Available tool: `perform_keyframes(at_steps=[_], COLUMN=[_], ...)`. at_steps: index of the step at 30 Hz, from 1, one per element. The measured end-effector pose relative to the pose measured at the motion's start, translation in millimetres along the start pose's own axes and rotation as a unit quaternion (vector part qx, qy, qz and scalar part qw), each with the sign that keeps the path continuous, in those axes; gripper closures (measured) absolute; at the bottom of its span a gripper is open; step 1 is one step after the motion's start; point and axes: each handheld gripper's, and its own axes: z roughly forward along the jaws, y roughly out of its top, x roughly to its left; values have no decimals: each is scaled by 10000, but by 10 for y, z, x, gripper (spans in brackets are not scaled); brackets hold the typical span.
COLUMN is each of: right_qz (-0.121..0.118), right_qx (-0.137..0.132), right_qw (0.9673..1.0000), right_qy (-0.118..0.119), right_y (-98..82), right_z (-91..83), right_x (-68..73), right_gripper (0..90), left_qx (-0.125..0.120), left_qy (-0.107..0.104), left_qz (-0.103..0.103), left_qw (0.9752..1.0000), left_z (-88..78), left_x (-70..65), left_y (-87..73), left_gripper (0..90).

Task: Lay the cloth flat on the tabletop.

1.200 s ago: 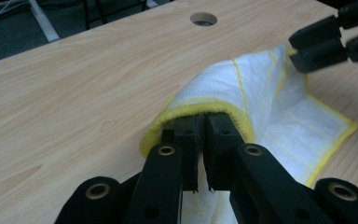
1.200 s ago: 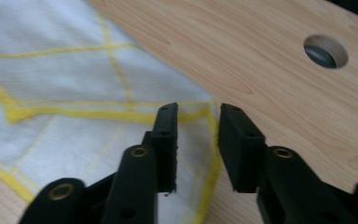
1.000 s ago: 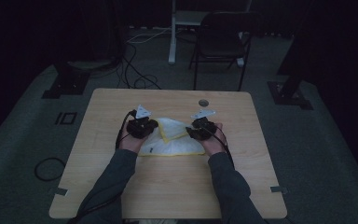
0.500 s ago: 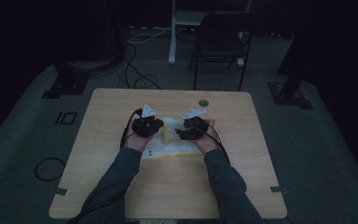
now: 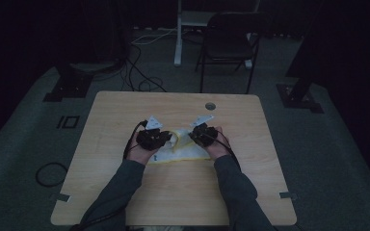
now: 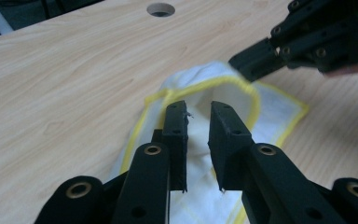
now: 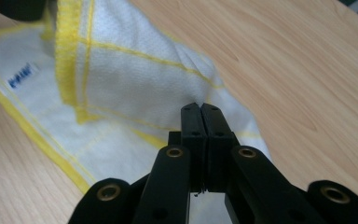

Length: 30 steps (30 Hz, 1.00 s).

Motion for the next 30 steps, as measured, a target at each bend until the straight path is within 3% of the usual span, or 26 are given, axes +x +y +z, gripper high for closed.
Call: perform_keyframes(at_steps=[2,3,7,10,20,23,25,30], right_qz=[30,74,83,79,13,21,30,71], right_qx=[11,38,68,106,176,172,175,174], right_qw=[10000,10000,9999,9999,9998,9998,9998,9998], right_qy=[-13,-10,-20,-11,-45,-35,-48,-54], right_y=[-37,-72,-114,-157,-211,-222,-237,-254], right_z=[-4,-9,-16,-19,-52,-62,-69,-83], right_x=[-21,-41,-62,-78,-80,-84,-97,-115], right_gripper=[894,894,893,891,892,896,897,897], left_qx=[-9,30,128,264,603,699,883,1075], left_qy=[80,191,271,340,388,436,382,284], left_qz=[-41,-174,-354,-340,-463,-526,-528,-534], left_qw=[10000,9997,9989,9985,9963,9952,9940,9924], left_z=[-37,-50,-10,78,477,551,611,650], left_x=[35,100,185,197,240,262,271,267], left_y=[-39,-65,-88,-96,-60,-49,-68,-117], left_gripper=[762,758,739,700,611,574,548,540])
